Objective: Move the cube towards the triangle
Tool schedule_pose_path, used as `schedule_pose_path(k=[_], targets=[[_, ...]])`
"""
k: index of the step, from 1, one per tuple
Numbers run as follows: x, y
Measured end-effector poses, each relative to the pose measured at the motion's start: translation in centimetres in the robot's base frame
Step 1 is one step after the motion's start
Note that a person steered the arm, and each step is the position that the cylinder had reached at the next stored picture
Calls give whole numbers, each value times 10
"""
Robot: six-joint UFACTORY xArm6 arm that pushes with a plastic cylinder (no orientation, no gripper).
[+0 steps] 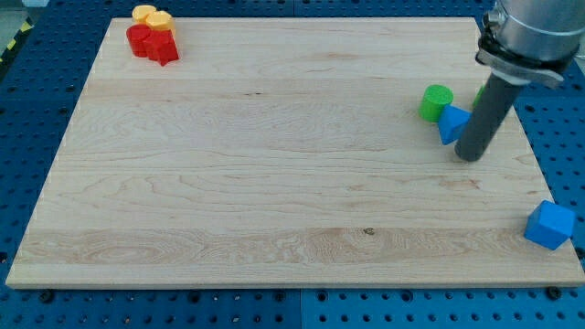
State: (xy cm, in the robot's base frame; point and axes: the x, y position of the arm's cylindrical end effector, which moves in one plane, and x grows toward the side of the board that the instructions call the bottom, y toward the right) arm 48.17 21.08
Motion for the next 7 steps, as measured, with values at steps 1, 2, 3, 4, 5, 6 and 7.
schedule_pose_path(k=[1,2,3,4,5,6,7], targets=[[59,0],[124,0],[137,7],[137,68],[130,134],[124,133],[115,121]])
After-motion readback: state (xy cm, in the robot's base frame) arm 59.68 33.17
